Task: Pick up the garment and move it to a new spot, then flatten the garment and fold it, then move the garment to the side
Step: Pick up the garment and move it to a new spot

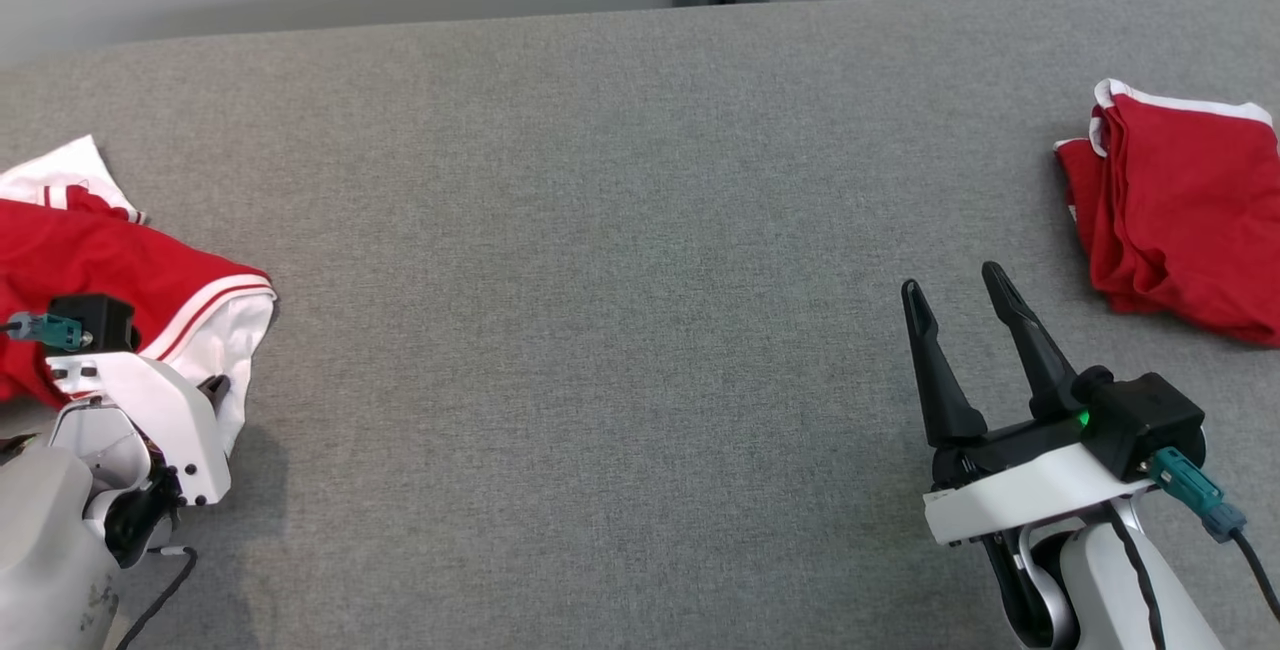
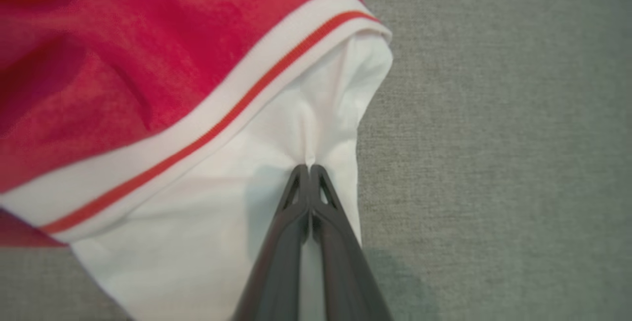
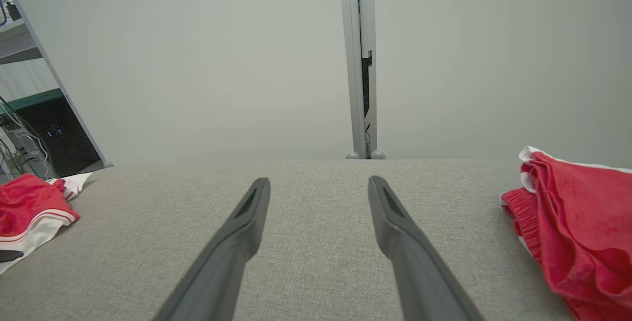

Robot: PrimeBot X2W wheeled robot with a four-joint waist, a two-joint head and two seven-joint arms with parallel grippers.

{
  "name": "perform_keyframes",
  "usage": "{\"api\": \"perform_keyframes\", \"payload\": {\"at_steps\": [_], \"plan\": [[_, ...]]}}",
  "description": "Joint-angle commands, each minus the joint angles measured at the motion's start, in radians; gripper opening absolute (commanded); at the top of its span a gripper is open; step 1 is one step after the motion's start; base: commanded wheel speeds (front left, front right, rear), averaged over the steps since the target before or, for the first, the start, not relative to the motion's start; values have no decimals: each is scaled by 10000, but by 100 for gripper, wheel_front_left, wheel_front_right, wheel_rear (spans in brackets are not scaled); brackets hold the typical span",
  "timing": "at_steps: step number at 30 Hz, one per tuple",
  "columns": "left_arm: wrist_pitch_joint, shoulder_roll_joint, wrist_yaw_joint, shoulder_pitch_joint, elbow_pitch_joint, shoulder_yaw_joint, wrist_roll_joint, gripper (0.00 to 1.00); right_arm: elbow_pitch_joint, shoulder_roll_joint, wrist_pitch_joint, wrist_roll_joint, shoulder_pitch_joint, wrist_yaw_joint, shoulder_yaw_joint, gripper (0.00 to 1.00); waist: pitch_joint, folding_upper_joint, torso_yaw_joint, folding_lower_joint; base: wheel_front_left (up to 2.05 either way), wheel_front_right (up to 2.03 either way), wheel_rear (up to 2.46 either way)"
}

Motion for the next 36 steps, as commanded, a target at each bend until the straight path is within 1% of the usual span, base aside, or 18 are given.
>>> {"api": "perform_keyframes", "payload": {"at_steps": [1, 8, 11, 17, 23, 27, 31, 36], "plan": [[-42, 5, -4, 170, 29, -244, -121, 0, 48, -47, -48, 51, 71, 1, -20, 100, -109, 0, 67, 0, 0, 0, 0], [-763, 351, -4, -304, -317, -909, -506, 0, 133, -48, -48, 153, 155, 1, 57, 100, -598, 0, 185, 0, 0, 0, 0], [-874, 537, -4, -468, -618, -1108, -753, 0, 155, -48, -48, 169, 200, 1, 35, 100, -810, 0, 166, 0, 0, 0, 0], [-1039, 1180, -4, -865, -1447, -1459, -1141, 0, 146, -49, -48, 321, 420, 1, -22, 100, -1230, 0, 13, 0, 0, 0, 0], [-1151, 1570, -4, -1102, -2254, -1678, -1406, 0, 123, -48, -48, 397, 640, 1, -160, 100, -1534, 0, -162, 0, 0, 0, 0], [-1301, 1610, -4, -1246, -3002, -1800, -1659, 0, 41, -46, -48, 408, 749, 1, -271, 100, -1683, 0, -345, 0, 0, 0, 0], [-1453, 1484, -4, -1327, -3752, -1948, -1724, 0, -50, -48, -48, 422, 776, 1, -366, 100, -1679, 0, -610, 0, 0, 0, 0], [-1723, 1032, 51, -1563, -4645, -2090, -1554, 0, -157, -48, -48, 389, 794, 1, -466, 100, -1553, 0, -981, 0, 0, 0, 0]]}}
